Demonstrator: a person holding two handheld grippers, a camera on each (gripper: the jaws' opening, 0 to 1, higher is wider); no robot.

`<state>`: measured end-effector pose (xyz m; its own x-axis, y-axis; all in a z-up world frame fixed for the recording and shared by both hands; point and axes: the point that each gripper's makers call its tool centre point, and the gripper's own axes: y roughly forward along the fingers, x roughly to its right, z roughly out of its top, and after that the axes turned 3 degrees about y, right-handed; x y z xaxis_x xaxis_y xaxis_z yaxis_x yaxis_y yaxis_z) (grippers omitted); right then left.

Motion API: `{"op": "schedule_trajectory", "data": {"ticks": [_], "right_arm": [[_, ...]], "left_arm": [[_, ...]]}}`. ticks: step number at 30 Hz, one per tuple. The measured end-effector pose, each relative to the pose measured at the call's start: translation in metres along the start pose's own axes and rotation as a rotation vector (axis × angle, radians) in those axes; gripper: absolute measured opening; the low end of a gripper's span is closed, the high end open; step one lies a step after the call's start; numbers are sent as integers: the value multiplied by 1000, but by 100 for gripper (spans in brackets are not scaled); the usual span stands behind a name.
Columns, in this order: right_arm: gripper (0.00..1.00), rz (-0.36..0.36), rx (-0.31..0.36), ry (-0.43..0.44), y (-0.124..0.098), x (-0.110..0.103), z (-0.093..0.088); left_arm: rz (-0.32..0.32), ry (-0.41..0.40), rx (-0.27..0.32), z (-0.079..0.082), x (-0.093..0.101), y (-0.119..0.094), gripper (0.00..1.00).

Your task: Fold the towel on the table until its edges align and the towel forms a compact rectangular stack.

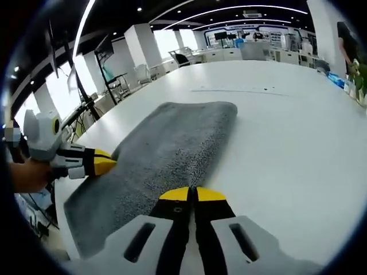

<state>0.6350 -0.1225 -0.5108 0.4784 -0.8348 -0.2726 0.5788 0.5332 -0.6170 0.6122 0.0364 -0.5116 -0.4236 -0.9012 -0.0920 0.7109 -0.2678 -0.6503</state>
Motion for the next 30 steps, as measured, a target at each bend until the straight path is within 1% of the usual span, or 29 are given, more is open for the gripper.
{"op": "schedule_trajectory", "data": {"ticks": [2,4,6,8,10,11,12,13,16,17,18,19,21,22,23,25,26,30], "right_arm": [[0,-14,1,13,-5,7,-1],[0,-35,3,16,-9,19,-4],[0,-49,1,14,-17,30,-6],[0,-77,5,1,-23,43,-10],[0,-98,13,20,-37,51,-10],[0,-114,14,26,-43,59,-14],[0,-126,15,29,-46,65,-16],[0,-140,14,32,-51,72,-17],[0,-162,11,38,-63,83,-19],[0,-179,10,43,-69,91,-21],[0,-187,9,42,-72,95,-23],[0,-195,8,42,-73,100,-25],[0,-216,9,49,-79,109,-30],[0,-220,10,52,-80,110,-30],[0,-228,14,61,-83,113,-32],[0,-238,14,60,-87,116,-33],[0,-242,12,60,-88,116,-34],[0,-248,7,50,-90,121,-36]], "left_arm": [[-9,20,-2,3,9,3,5],[-26,44,2,6,23,7,5],[-34,31,11,8,34,8,5],[-58,19,21,11,47,11,5],[-77,42,24,14,64,12,5],[-92,53,25,16,77,12,5],[-96,53,26,17,80,13,5],[-110,57,30,19,88,15,5],[-141,63,41,24,105,17,5],[-154,65,46,24,113,17,5],[-163,66,47,26,119,17,5],[-178,74,49,30,130,18,5],[-198,93,53,32,134,22,5],[-205,98,55,33,137,23,5],[-207,103,57,34,146,21,5],[-210,107,60,36,150,24,5],[-211,106,61,36,154,21,5],[-207,115,62,36,155,21,5]]}}
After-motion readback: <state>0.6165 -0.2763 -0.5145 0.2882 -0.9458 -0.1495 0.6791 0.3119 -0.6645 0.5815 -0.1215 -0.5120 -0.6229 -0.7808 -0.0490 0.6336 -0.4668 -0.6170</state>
